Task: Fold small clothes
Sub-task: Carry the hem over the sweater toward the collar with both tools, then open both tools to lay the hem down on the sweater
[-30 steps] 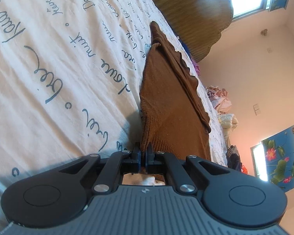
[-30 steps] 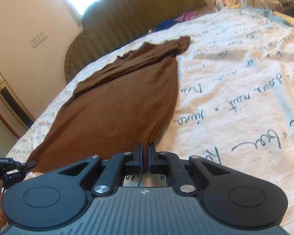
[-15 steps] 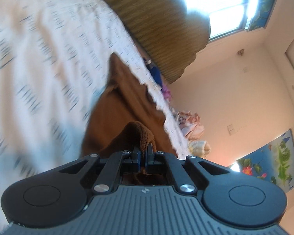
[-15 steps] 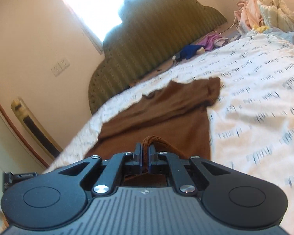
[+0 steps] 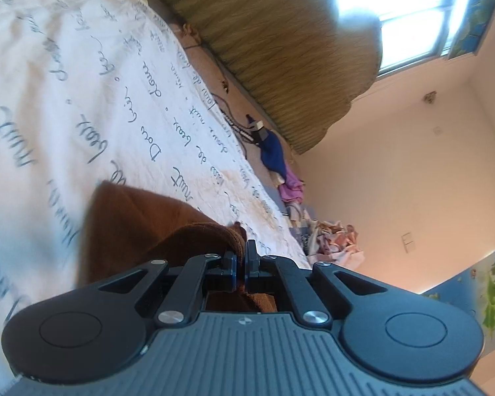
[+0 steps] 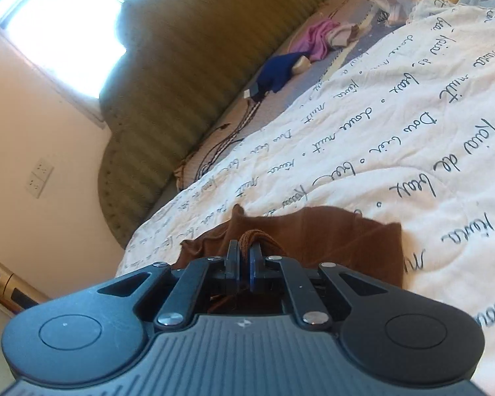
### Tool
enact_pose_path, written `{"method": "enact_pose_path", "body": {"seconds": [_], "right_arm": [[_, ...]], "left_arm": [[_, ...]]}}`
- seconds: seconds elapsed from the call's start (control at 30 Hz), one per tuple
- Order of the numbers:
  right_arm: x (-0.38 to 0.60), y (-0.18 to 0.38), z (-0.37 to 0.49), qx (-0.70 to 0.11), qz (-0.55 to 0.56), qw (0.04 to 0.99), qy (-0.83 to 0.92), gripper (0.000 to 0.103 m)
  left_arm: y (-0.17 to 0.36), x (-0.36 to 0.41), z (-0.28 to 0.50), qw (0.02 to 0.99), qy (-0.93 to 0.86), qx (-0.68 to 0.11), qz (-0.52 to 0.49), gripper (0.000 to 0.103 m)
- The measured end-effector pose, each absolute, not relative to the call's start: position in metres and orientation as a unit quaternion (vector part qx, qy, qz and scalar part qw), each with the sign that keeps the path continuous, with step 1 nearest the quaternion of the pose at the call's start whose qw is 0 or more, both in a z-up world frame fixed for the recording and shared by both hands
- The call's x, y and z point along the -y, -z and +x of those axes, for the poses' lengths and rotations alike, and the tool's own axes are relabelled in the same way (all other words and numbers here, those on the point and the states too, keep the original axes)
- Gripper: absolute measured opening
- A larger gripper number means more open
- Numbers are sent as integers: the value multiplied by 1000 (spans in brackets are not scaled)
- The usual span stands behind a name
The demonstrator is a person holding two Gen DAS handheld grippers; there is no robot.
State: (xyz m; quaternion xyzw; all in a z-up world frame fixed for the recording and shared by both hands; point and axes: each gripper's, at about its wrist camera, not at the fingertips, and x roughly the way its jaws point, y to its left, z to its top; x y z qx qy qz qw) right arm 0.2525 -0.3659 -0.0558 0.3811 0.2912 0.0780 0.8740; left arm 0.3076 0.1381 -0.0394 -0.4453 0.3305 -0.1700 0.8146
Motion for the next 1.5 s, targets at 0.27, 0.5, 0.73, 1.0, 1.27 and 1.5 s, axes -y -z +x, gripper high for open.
{"method": "enact_pose_path", "body": {"seconds": [0.27,0.5,0.73,1.0,1.27,1.5], "right_arm": [[381,94,309,-318,376,870,-34,7],[379,70,305,-319,311,895,-28,97],[341,31,272,-305,225,916,-130,94],[265,69,315,-391,64,912,-108,92],[268,49,283,-357,40,927,-106,92],[241,58,198,-340,-19,930,-140,93]], "left_arm": [[76,-123,369,815,127,-381,-418,4],[62,-126,383,851,90,-374,-357,29],[4,-111,327,887,163,-304,-308,68],[77,-42,337,892,139,-387,-188,65],[36,-72,299,899,149,-345,-226,88],[62,-64,223,904,154,-365,-159,85]]}}
